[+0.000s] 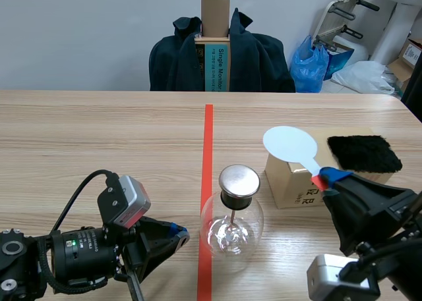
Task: Do the electroscope experiment.
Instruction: 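Move the plate toward and away from the electroscope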
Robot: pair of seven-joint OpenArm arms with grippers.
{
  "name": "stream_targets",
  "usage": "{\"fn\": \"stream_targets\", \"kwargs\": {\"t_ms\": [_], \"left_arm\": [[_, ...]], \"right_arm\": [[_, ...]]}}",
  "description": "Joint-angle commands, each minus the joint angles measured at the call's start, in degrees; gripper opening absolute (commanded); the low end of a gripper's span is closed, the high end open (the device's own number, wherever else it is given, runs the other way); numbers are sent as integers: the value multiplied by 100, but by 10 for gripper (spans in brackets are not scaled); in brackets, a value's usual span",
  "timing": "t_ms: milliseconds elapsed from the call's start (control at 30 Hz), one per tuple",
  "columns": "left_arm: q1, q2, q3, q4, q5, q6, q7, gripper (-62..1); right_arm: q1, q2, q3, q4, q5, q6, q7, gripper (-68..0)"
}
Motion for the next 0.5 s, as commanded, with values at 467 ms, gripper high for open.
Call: {"fn": "stream_targets", "kwargs": {"t_ms": [467], "left_arm": [[-2, 28, -55, 92, -42, -33, -83, -590]], "right_arm": [[85, 50, 68, 90, 72, -68, 1587, -669]]}}
